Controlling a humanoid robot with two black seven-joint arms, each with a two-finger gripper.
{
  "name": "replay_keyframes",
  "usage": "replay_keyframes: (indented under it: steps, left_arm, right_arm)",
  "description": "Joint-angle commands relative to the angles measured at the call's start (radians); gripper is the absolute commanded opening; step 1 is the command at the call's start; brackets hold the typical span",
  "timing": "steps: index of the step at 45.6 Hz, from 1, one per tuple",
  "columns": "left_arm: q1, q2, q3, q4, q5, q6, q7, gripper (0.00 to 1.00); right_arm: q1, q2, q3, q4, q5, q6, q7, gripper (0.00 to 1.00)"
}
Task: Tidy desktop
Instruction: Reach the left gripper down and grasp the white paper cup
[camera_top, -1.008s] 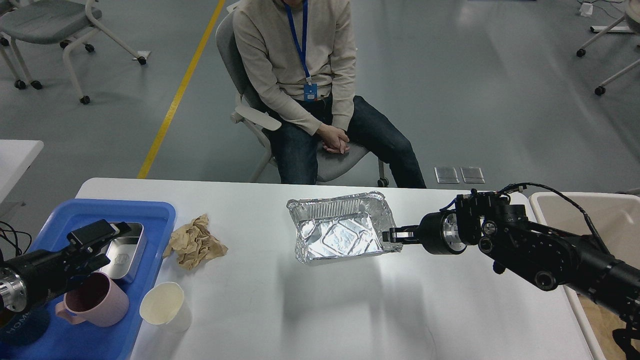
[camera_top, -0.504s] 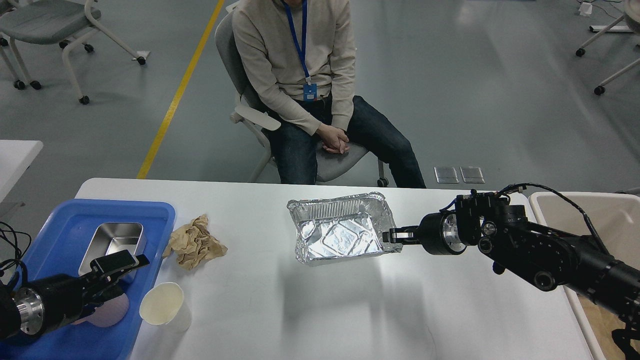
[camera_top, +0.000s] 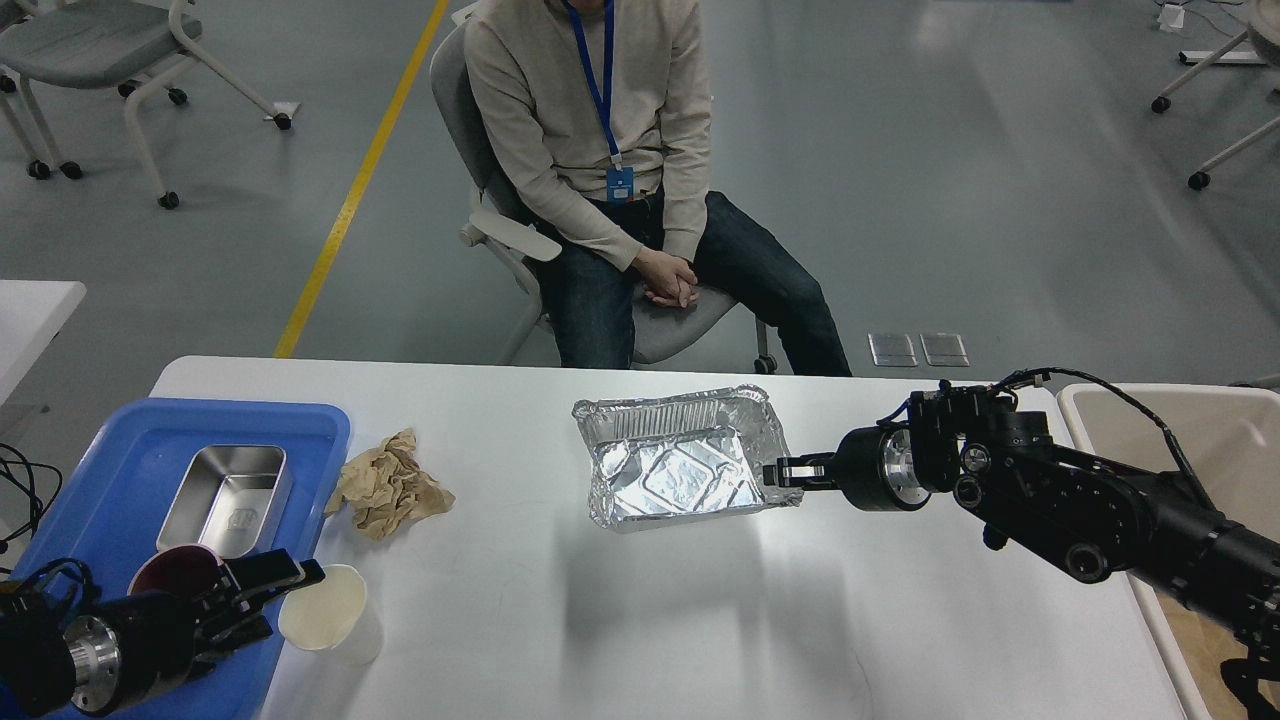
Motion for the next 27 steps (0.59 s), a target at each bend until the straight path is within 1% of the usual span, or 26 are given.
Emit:
replay_keyframes:
  steps: [1, 4, 7, 20, 24, 27]
  left_arm:
    - [0.002, -0.013, 0.025, 0.0, 0.021, 0.002, 0.02, 0.76]
    - [0.002, -0.013, 0.028, 0.0, 0.022, 0.002, 0.031, 0.72]
    - [0.004, -0.013, 0.028, 0.003, 0.022, 0.002, 0.031, 0.69]
    - [0.008, -0.027, 0.038, 0.011, 0.022, 0.004, 0.029, 0.5]
    - [0.004, -0.027, 0.061, 0.011, 0.024, 0.007, 0.022, 0.42]
    - [0.004, -0.027, 0.068, 0.012, 0.024, 0.008, 0.017, 0.34]
  right_arm:
    - [0.0, 0.0, 0.0, 0.0, 0.0, -0.002, 0.0, 0.0]
    - [0.0, -0.002, 0.0, 0.0, 0.0, 0.001, 0.0, 0.0]
    - [-0.002, -0.002, 0.0, 0.0, 0.0, -0.002, 0.0, 0.0]
    - [-0.002, 0.0, 0.002, 0.0, 0.0, -0.002, 0.0, 0.0]
    - [-0.003, 0.0, 0.003, 0.0, 0.0, -0.002, 0.0, 0.0]
    - [-0.003, 0.0, 0.005, 0.0, 0.0, -0.002, 0.0, 0.0]
